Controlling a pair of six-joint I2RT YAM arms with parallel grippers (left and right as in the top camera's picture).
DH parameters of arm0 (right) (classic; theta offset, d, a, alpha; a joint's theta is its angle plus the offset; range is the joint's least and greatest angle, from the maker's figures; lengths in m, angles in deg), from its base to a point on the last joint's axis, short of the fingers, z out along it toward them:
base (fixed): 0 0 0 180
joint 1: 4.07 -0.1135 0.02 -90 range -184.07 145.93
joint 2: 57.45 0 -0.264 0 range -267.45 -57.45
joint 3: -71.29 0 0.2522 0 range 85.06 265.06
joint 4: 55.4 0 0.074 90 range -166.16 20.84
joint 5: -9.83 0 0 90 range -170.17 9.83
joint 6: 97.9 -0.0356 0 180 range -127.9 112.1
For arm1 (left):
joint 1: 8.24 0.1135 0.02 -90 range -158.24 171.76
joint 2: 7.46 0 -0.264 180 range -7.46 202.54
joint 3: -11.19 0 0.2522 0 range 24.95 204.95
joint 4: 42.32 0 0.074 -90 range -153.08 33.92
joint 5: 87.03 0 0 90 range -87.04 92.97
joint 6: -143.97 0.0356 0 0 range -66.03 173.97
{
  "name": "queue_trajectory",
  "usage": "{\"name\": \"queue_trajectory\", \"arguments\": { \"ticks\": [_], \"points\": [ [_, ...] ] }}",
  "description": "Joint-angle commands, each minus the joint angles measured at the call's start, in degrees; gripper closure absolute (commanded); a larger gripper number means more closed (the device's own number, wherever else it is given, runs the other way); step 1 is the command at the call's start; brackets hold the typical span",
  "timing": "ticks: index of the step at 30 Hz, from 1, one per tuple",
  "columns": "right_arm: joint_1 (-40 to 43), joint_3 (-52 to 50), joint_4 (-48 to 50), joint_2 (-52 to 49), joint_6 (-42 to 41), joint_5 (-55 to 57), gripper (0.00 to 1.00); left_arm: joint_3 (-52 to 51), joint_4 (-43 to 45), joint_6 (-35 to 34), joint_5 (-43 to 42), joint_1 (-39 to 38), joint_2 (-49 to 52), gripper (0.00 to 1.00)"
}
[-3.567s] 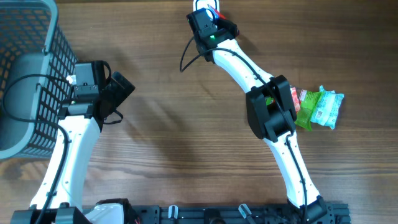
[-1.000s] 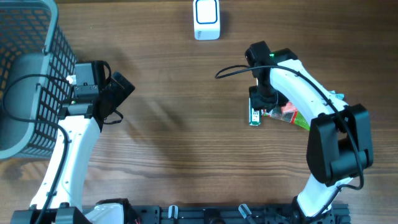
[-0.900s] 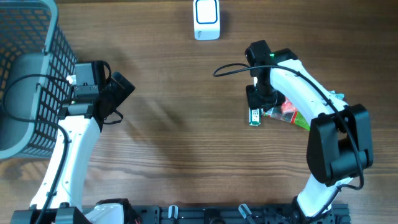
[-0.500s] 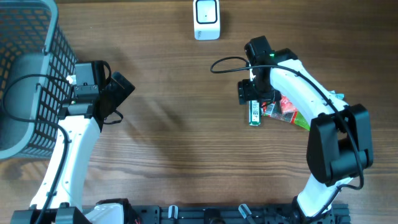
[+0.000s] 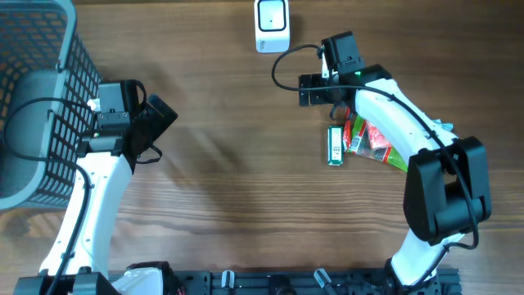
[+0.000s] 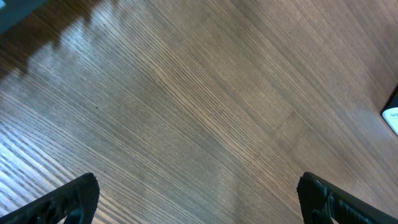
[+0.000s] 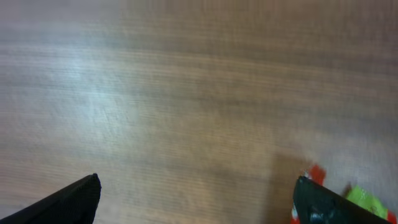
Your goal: Scan the item barcode
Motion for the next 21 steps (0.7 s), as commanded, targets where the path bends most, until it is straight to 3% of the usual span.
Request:
{"name": "queue_trajectory", "arguments": {
  "ticks": [1, 10, 21],
  "points": [
    [0.28, 0.07, 2.54, 0.04, -0.04, -0.79, 0.00, 0.07, 0.17, 0.66, 0.96, -0.17, 0.17, 0.00],
    [0.31, 0.07, 3.17, 3.15, -0.07, -0.79, 0.00, 0.07, 0.17, 0.66, 0.96, -0.17, 0.17, 0.00],
    [0.31, 0.07, 3.15, 30.45, -0.09, -0.79, 0.00, 0.07, 0.17, 0.66, 0.96, -0.17, 0.17, 0.00]
  ]
}}
